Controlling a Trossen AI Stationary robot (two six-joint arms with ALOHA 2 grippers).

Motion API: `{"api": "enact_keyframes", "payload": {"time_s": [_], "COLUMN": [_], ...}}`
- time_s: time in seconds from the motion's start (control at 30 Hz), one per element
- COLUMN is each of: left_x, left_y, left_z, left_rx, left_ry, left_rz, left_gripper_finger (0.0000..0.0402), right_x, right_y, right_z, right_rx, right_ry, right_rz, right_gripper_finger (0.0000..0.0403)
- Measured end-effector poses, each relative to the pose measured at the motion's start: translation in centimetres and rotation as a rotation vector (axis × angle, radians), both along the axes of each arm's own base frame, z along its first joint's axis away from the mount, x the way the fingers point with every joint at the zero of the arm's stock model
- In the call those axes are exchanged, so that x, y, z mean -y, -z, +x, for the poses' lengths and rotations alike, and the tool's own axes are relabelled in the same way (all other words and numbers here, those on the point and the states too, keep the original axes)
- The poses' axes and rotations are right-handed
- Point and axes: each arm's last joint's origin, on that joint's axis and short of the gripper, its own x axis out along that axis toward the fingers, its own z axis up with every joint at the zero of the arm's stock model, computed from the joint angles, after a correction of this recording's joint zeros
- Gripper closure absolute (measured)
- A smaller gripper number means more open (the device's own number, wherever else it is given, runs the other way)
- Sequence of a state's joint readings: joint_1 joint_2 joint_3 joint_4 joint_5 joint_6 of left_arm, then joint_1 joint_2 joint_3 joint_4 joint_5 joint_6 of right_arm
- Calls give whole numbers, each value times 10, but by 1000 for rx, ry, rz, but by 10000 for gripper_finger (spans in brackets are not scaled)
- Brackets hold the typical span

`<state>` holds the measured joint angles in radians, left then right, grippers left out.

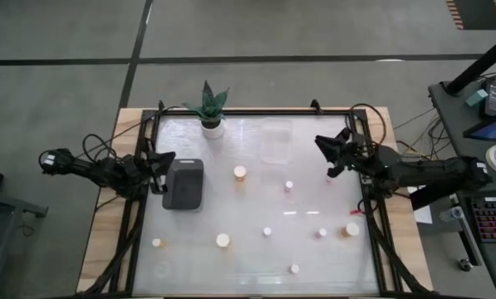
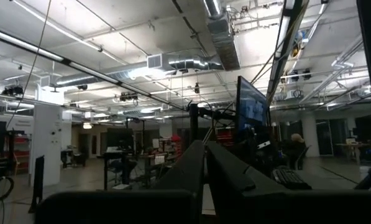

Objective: Pick and place medicine bottles into bin by pill shape (circle, oval)
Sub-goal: Put the top left big orange pill bottle into the transparent bin

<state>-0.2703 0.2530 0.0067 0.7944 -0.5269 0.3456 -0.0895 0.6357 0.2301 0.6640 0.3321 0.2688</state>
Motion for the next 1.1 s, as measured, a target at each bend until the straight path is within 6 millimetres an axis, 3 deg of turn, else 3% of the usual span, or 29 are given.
{"api": "enact_keyframes", "payload": {"time_s": [0.27,0.63,1.1], "left_x": [1,2,2], "left_y": [3,4,8], "left_z": [4,6,9], "left_rx": [-19,-31,-70], "left_ry": [24,34,33], "left_rz": [-35,-52,-43], "left_gripper_finger": [398,398,398], "right_x": [3,3,2], "right_y": [-6,-14,-7], "right_z": [42,117,194], "right_rx": [-144,-272,-642], "right_ry": [-4,-101,-202], "right_rz": [-33,-112,-153], "right_gripper_finger": [335,335,335]}}
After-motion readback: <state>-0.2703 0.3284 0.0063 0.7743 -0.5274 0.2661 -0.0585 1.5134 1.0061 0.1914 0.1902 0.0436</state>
